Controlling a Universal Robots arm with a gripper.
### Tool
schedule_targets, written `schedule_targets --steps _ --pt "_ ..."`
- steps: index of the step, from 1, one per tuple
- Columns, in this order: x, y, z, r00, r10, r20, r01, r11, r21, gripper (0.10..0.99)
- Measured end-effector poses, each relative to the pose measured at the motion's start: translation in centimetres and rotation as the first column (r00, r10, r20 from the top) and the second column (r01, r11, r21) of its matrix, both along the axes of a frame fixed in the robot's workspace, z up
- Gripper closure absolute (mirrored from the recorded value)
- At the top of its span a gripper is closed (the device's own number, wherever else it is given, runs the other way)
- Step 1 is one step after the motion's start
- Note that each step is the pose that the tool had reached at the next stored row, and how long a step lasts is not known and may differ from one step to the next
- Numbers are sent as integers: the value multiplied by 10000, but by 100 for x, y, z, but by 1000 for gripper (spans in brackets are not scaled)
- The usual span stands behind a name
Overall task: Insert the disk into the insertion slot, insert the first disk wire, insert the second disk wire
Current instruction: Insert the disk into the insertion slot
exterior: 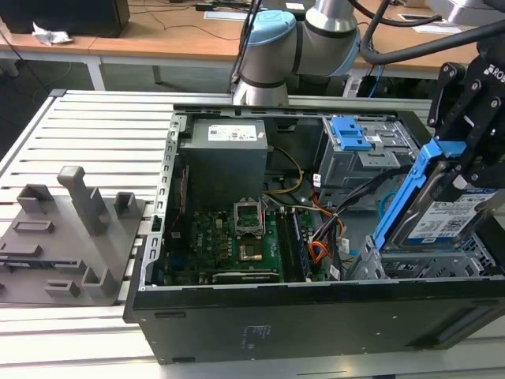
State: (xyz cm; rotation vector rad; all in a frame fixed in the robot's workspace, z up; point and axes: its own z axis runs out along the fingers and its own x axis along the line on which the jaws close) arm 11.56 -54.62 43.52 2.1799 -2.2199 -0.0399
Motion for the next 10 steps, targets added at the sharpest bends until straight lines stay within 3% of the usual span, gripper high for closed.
schedule_targets --steps 4,6,10 --pt "0 0 -113 10000 0 0 0 10000 2 722" --pt "0 0 -225 10000 0 0 0 10000 1 722" --pt "0 0 -329 10000 0 0 0 10000 1 722"
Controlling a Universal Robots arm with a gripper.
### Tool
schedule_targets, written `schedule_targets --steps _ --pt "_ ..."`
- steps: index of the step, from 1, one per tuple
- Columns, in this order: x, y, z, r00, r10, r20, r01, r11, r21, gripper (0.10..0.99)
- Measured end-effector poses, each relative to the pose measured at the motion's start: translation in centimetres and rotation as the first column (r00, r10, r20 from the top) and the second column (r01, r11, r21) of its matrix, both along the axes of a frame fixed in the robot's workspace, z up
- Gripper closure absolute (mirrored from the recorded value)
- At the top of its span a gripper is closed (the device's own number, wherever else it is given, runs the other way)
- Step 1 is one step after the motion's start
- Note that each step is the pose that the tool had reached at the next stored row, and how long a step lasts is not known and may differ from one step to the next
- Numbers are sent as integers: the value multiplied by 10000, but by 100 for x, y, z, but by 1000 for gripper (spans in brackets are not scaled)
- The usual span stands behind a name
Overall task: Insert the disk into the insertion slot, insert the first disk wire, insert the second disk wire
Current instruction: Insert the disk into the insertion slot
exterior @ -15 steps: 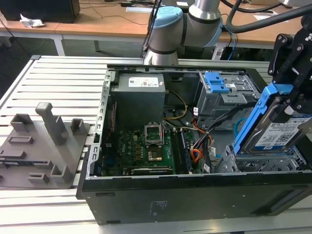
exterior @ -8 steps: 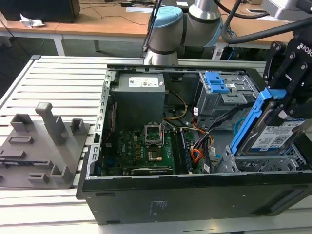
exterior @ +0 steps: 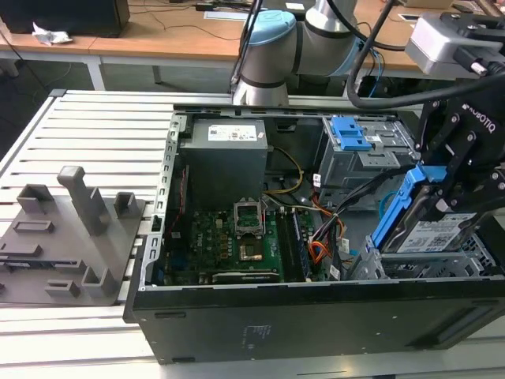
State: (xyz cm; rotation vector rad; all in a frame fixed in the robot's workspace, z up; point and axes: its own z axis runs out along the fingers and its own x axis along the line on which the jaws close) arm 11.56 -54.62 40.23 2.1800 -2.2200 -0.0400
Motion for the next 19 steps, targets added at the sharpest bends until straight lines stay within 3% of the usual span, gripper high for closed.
schedule_targets --steps 5,7,11,12,13,16,19 --pt "0 0 -27 10000 0 0 0 10000 0 722" --pt "0 0 -27 10000 0 1 0 10000 -1 647" --pt "0 0 -28 10000 0 0 0 10000 0 647" --pt "0 0 -28 10000 0 0 0 10000 -1 663" --pt "0 0 -29 10000 0 0 0 10000 -1 792" --pt "0 0 -30 10000 0 0 0 10000 0 980" --pt "54 0 -33 10000 0 -2 0 10000 4 980"
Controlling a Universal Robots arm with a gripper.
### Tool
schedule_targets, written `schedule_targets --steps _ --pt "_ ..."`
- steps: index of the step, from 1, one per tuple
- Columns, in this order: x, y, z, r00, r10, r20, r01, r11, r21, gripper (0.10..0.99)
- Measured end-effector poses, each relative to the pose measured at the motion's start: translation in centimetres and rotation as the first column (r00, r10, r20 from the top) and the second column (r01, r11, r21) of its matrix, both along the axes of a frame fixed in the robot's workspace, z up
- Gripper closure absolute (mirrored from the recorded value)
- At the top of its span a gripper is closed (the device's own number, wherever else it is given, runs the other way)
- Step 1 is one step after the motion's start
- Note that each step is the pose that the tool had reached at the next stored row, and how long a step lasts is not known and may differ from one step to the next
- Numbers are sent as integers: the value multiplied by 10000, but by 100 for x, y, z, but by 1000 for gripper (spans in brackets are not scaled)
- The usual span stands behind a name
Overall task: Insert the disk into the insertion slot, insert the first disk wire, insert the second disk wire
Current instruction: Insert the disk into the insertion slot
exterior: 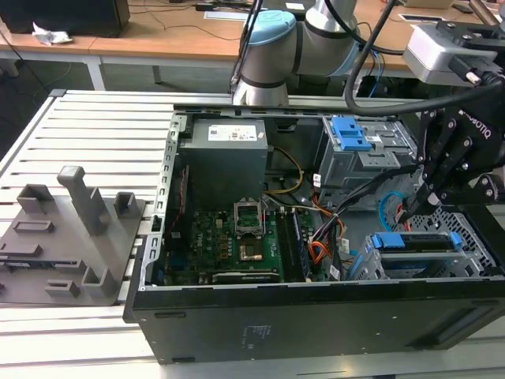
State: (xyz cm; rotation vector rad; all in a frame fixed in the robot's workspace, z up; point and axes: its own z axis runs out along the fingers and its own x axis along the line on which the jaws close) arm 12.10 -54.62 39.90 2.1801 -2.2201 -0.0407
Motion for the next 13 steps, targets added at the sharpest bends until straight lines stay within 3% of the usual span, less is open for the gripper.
schedule_targets --steps 3,11,13 --pt "123 0 -27 10000 1 -36 -1 10000 -2 980" --pt "215 -12 -267 10000 0 -46 0 10000 -4 980" --pt "225 -12 -291 10000 0 -46 0 10000 -3 980"
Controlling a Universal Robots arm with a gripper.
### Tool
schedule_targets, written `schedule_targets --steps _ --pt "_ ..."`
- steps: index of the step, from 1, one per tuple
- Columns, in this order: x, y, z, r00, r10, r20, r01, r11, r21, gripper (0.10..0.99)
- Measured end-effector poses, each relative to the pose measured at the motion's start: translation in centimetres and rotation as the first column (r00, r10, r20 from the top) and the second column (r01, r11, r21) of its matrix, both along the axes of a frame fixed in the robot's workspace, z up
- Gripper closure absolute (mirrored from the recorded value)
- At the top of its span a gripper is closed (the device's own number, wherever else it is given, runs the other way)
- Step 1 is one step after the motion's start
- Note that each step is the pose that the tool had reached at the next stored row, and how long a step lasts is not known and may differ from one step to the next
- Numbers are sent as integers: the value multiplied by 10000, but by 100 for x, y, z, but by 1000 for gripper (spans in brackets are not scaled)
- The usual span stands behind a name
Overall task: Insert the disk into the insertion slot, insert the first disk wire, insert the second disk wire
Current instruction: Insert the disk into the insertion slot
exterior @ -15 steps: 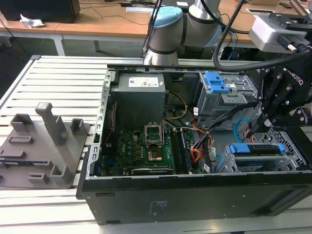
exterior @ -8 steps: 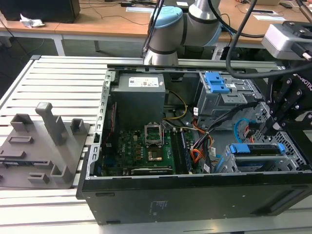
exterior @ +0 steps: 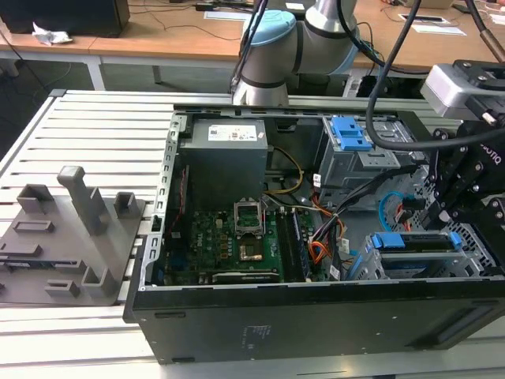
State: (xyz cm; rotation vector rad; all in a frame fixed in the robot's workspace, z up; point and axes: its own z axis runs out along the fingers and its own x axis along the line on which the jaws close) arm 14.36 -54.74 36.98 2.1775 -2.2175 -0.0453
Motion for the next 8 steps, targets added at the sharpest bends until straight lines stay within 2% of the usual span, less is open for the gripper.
schedule_targets --steps 8 --pt "3 0 -4 10000 0 0 0 10000 -1 980"
